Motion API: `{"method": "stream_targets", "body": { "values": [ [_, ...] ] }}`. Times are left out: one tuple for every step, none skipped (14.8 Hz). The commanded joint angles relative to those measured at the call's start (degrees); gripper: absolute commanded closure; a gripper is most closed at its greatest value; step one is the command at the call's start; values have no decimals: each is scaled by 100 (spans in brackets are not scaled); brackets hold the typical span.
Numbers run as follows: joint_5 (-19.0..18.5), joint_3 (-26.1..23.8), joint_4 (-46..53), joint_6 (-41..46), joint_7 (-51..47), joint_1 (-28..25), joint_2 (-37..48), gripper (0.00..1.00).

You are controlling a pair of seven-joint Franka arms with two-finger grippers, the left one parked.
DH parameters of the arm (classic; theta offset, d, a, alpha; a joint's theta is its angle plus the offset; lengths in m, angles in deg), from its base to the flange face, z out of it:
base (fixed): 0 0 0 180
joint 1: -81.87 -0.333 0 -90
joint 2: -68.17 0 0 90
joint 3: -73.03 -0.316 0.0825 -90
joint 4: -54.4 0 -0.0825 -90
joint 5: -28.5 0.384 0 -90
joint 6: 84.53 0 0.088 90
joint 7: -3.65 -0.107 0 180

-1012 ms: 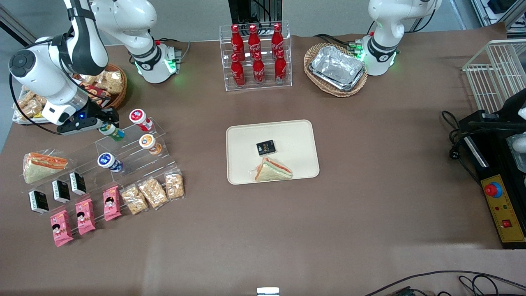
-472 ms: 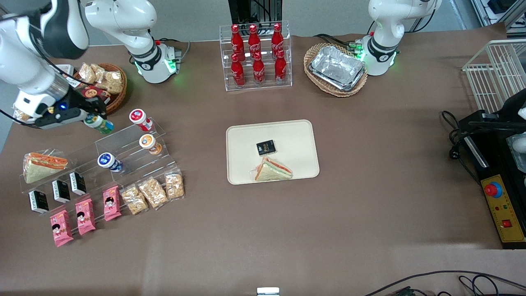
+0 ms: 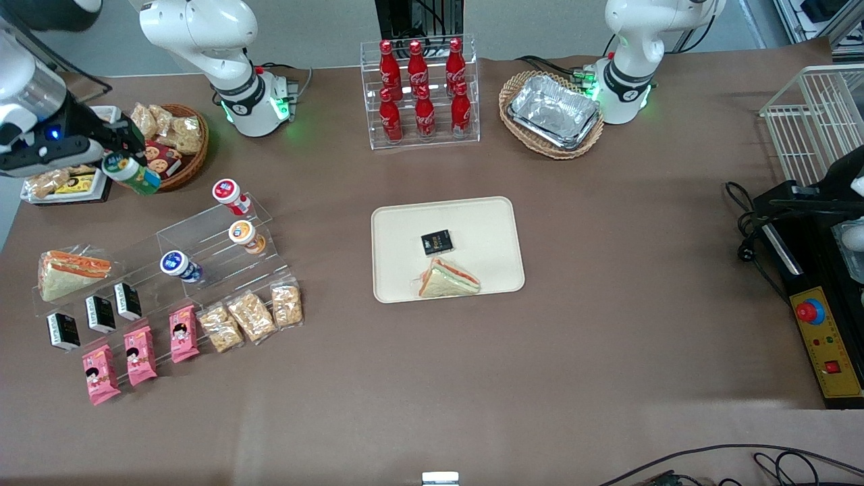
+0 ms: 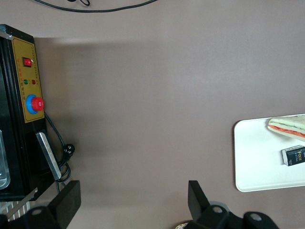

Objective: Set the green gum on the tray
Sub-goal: 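Lift the green gum bottle out of the rack with the right gripper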

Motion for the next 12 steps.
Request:
{"method": "stream_targets", "body": {
  "values": [
    [303,-570,345,296,-911,-14,-88,86],
    [435,-842,345,287,-1358,-14,-88,86],
    [532,-1184,345,252,-1902,-14,-105,86],
    [655,-1484,345,217,-2456,-14,-114,85],
    [847,-1800,345,164,-2958,-14,-123,85],
    [1041,-2047,345,51,-3406,-14,-158,85],
    [1147,-2258,345,-81,-3776,-14,-236,85],
    [1200,-2512,345,-256,-4189,-14,-333,85],
    [1279,-2706,345,-432,-4637,-14,-456,85],
    [1410,-2874,345,-643,-5120,-14,-622,85],
    [1464,-3119,336,-923,-5516,-14,-833,84],
    [1464,-3278,292,-1170,-5764,-14,-991,84]
  ]
}}
